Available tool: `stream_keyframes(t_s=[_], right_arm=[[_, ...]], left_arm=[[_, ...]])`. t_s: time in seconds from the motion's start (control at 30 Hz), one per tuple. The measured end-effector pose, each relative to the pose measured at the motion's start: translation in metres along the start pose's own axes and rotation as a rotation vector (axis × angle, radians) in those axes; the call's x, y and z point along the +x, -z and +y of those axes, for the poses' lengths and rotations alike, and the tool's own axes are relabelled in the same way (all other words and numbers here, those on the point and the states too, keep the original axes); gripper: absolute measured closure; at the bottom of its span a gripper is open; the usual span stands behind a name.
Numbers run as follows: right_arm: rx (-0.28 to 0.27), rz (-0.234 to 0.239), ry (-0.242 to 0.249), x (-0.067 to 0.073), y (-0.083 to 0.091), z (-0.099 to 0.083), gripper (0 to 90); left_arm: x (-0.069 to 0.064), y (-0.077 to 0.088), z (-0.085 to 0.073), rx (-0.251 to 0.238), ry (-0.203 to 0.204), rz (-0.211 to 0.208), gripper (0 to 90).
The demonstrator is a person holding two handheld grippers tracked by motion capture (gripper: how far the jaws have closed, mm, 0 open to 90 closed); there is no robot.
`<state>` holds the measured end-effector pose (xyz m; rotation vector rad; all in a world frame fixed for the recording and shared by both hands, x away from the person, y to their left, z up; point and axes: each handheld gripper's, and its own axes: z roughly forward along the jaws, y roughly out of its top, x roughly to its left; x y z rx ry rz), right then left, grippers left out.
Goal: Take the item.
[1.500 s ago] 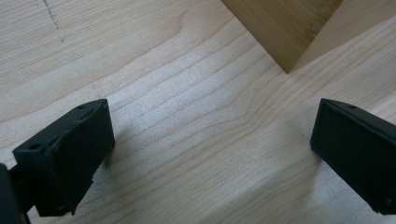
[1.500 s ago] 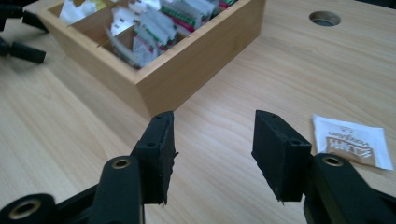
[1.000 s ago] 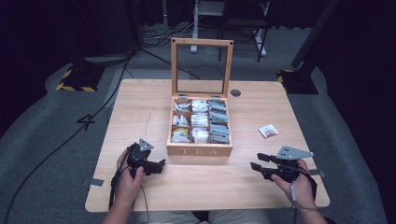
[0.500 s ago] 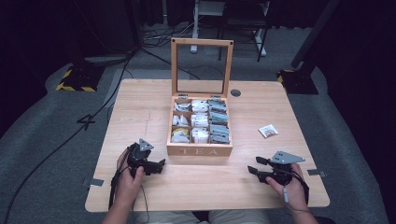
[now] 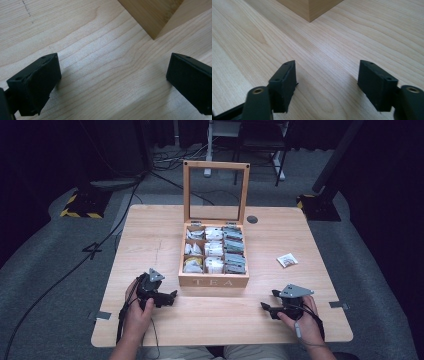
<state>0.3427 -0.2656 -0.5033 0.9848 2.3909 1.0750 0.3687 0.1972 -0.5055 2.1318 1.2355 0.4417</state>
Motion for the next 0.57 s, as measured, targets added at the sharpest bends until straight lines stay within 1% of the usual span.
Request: stream_keyframes(t_s=[0.1, 0.13, 0.17, 0.23, 0.27, 0.47, 0.57], right_arm=[[0.014, -0.010, -0.017, -0.0004, -0.0004, -0.0002, 19.4], [0.023, -0.019, -0.024, -0.0005, -0.0013, 0.0001, 14.0], [0.035, -0.017, -0.032, -0.0012, -0.0023, 0.0002, 11.7], [0.039, -0.018, -0.041, -0.0015, -0.0027, 0.0005, 11.1], [0.042, -0.009, -0.037, -0.0021, -0.0037, 0.0011, 8.8], [0.060, 0.012, -0.017, -0.0018, -0.0062, 0.0024, 2.1], [0.064, 0.015, -0.014, -0.0015, -0.0065, 0.0026, 1.7]], left_arm=[[0.0000, 0.0001, 0.0000, 0.001, 0.000, -0.001, 0.1], [0.0001, 0.0000, 0.0000, 0.000, -0.001, 0.000, 0.1], [0.0000, -0.0001, 0.0000, -0.001, 0.000, -0.001, 0.1], [0.0001, 0.0000, 0.0000, 0.000, -0.001, -0.001, 0.1], [0.0000, -0.0001, 0.0000, -0.001, 0.000, -0.001, 0.2], [0.0001, -0.0001, 0.0001, -0.001, -0.001, -0.001, 0.1], [0.0000, 0.0003, -0.0002, 0.001, 0.000, 0.003, 0.2]])
